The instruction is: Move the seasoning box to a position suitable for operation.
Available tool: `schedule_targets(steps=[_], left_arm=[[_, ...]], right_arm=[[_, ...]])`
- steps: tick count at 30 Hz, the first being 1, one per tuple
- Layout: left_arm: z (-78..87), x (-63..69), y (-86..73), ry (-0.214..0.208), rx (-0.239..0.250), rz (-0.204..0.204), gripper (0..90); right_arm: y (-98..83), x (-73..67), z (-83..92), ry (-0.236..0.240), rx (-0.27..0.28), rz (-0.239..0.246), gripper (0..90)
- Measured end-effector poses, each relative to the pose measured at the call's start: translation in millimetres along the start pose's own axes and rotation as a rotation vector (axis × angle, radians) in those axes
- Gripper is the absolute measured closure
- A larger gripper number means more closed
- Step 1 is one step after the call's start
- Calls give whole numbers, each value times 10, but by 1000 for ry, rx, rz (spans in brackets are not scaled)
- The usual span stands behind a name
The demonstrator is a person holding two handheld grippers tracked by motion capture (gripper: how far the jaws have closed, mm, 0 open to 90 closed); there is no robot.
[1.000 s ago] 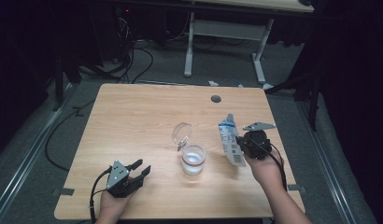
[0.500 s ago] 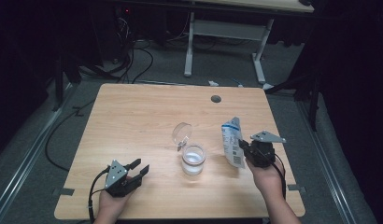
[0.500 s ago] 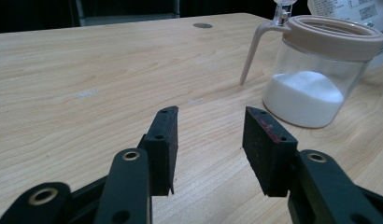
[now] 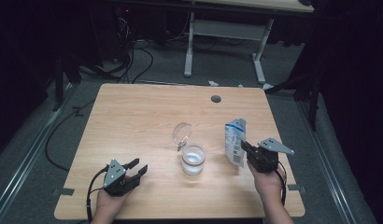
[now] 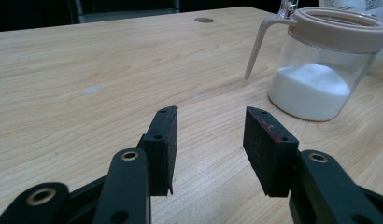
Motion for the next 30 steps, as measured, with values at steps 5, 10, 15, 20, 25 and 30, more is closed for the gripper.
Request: schedule_targets(steps=[5, 10, 15, 20, 25, 30], left_arm=[[33, -12, -21, 6, -5, 6, 550], [85, -26, -54, 33, -9, -16, 549], [107, -45, -46, 36, -3, -25, 546], [123, -77, -62, 52, -6, -7, 544], [119, -77, -70, 55, -7, 3, 544], [102, -53, -65, 51, -8, -3, 544]], right_arm=[[-34, 18, -13, -11, 38, 6, 900], [-53, 29, -20, -5, 88, -2, 900], [-59, 37, -48, -7, 119, 4, 900], [-83, 51, -61, -8, 167, -1, 900], [-114, 85, -87, -12, 172, -1, 900], [-109, 121, -85, -9, 186, -12, 900]])
Point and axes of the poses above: each handheld gripper's, and its own axes: z roughly backward along the jaws, y roughly out of its top, x roughly to its right, the point moved 5 cm from there along -z, roughly forward along the jaws, and after that the axes turned 14 degrees about -x, right-handed, at the moved point
